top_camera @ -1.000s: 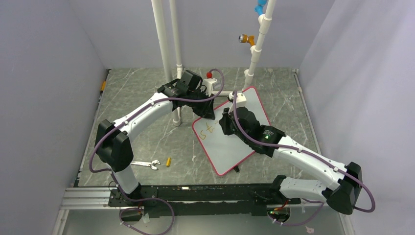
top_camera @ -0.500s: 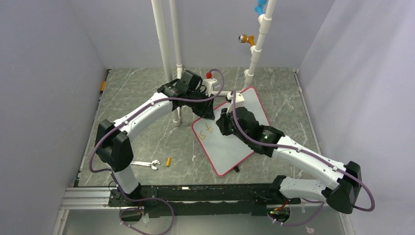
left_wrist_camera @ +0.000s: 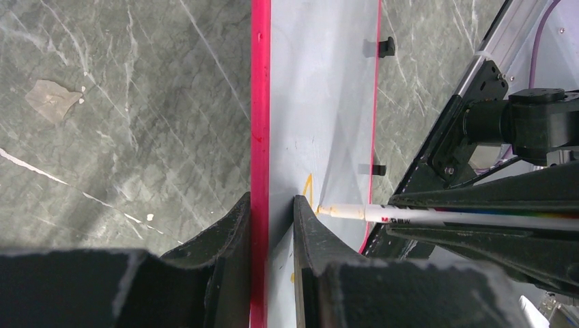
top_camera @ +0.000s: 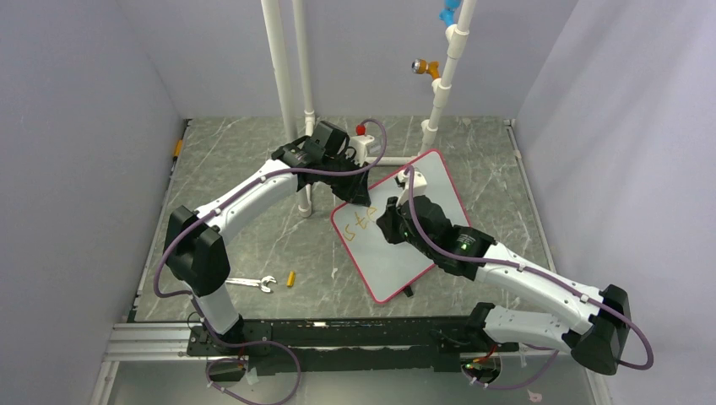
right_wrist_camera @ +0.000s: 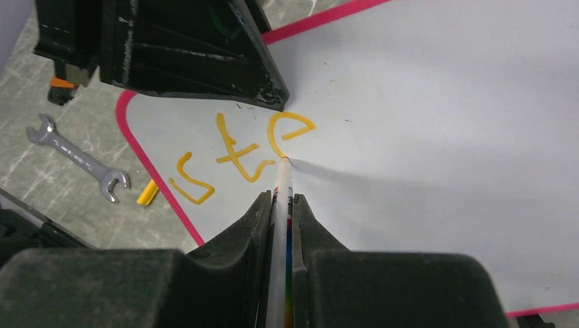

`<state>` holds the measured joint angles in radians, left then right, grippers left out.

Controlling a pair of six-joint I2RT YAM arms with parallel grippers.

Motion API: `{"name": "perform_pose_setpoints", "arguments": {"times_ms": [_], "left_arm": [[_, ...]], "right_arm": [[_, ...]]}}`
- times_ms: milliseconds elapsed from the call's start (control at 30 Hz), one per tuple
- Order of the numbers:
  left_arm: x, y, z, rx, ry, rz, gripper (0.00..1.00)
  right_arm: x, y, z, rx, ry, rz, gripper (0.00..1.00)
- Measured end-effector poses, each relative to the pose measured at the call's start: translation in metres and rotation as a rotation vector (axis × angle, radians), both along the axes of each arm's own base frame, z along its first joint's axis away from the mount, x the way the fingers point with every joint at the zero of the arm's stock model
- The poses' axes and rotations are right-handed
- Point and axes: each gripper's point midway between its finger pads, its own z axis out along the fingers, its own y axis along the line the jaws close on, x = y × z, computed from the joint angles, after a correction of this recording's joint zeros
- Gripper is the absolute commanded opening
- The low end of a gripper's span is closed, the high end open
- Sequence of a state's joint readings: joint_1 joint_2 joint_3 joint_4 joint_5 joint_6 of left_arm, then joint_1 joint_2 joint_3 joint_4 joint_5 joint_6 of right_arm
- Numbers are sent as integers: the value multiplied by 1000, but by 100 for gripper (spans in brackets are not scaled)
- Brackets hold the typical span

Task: Write a sentence on the whiteboard

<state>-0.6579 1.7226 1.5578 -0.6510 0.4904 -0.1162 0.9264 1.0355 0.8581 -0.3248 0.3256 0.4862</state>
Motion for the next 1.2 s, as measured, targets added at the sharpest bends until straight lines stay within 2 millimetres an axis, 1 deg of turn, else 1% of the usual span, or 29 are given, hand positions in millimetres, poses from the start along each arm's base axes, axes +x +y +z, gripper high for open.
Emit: {"name": "perform_pose_setpoints", "arguments": {"times_ms": [233, 433, 567, 700, 800, 1200], "left_arm": [[0, 0, 0, -1, -1, -1, 0], [-1, -1, 1, -5, -1, -4, 0], [-2, -2, 3, -7, -4, -7, 0], [-2, -2, 3, -7, -5, -7, 0], [-2, -2, 3, -7, -5, -7, 0], [-3, -2, 3, -7, -8, -8, 0]], "right_arm": [[0, -11, -7, -34, 16, -45, 0], [2, -21, -4, -81, 16, -83, 0], [7, -24, 13, -93, -9, -96, 0], [13, -22, 46, -55, -69, -107, 0], [15, -23, 56, -44, -92, -109, 0], [20, -18, 43, -77, -70, -108, 0]]}}
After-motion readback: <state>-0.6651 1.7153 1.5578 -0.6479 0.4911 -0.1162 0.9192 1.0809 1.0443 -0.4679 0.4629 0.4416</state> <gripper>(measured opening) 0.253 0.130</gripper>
